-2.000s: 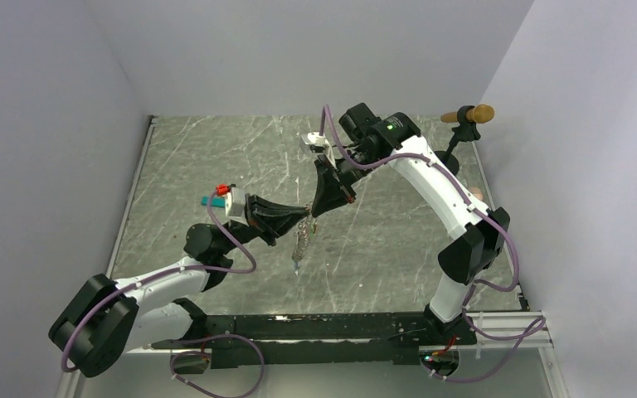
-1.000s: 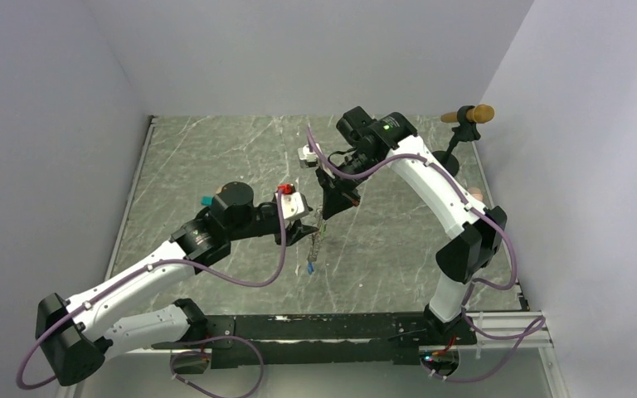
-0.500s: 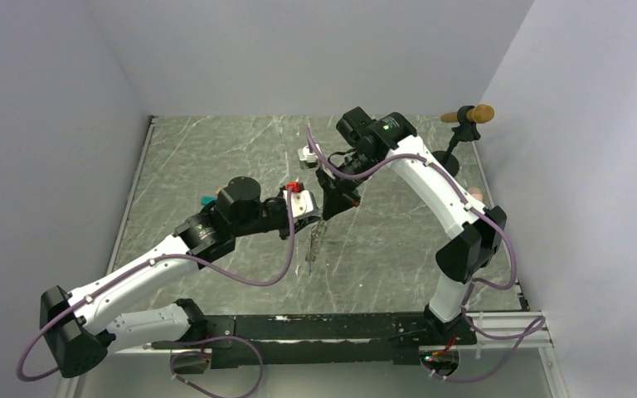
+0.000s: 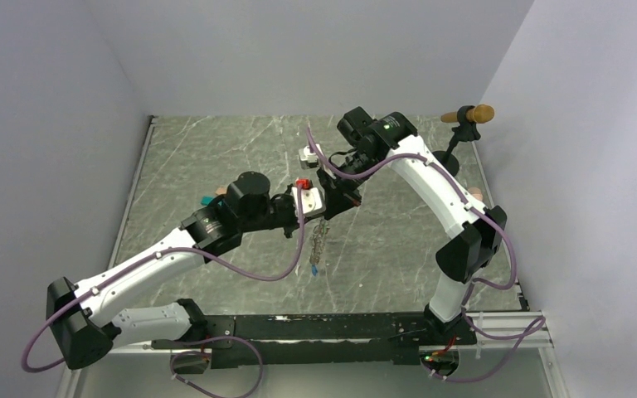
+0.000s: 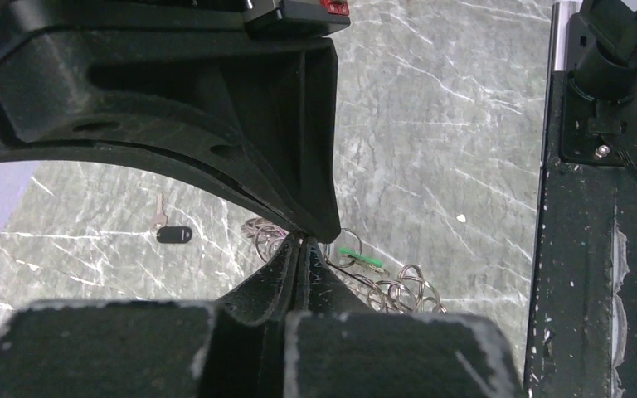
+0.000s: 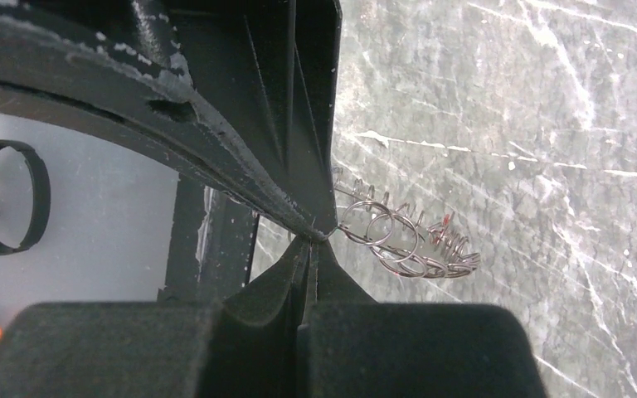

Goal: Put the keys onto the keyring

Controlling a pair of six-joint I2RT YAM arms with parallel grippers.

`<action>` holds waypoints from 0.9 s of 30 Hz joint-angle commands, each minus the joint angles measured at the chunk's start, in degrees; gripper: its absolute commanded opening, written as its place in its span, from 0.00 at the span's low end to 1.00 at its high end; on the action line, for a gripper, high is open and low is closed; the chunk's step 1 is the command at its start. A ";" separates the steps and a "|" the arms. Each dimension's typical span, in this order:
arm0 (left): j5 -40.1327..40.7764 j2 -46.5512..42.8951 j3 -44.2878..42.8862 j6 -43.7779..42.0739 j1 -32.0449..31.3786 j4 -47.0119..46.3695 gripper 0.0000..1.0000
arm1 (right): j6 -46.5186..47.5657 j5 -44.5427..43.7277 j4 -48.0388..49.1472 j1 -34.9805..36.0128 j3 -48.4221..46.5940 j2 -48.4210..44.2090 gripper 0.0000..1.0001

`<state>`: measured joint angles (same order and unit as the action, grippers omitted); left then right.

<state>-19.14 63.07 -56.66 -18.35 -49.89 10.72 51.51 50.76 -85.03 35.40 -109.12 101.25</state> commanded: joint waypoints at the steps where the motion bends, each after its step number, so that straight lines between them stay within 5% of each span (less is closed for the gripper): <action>1: 1.25 1.63 -3.86 -0.09 -0.56 2.90 0.02 | 0.88 2.41 -0.62 0.59 -1.35 -0.66 0.00; 5: 2.27 1.11 -3.42 -0.15 -0.65 3.36 0.25 | 0.88 2.41 -0.60 0.50 -1.27 -0.70 0.00; 8: 2.73 0.33 -3.16 -0.52 -0.74 3.21 0.29 | 0.88 2.41 -0.65 0.60 -1.35 -0.68 0.00; 15: 2.13 0.31 -3.19 -0.42 -0.74 3.02 0.24 | 0.88 2.50 -0.61 0.82 -1.36 -0.71 0.00; 21: 1.11 1.93 -4.93 -0.87 -0.74 5.35 0.00 | 0.88 2.66 -0.65 0.81 -1.19 -1.01 0.00; 27: 2.90 -0.60 -1.53 1.31 -0.80 0.65 0.00 | 1.05 3.58 -0.64 0.82 -0.95 -1.45 0.01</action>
<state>-17.56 64.66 -59.16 -18.41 -50.46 15.73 51.70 50.52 -85.30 35.86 -109.12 101.25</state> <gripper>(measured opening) 0.014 0.011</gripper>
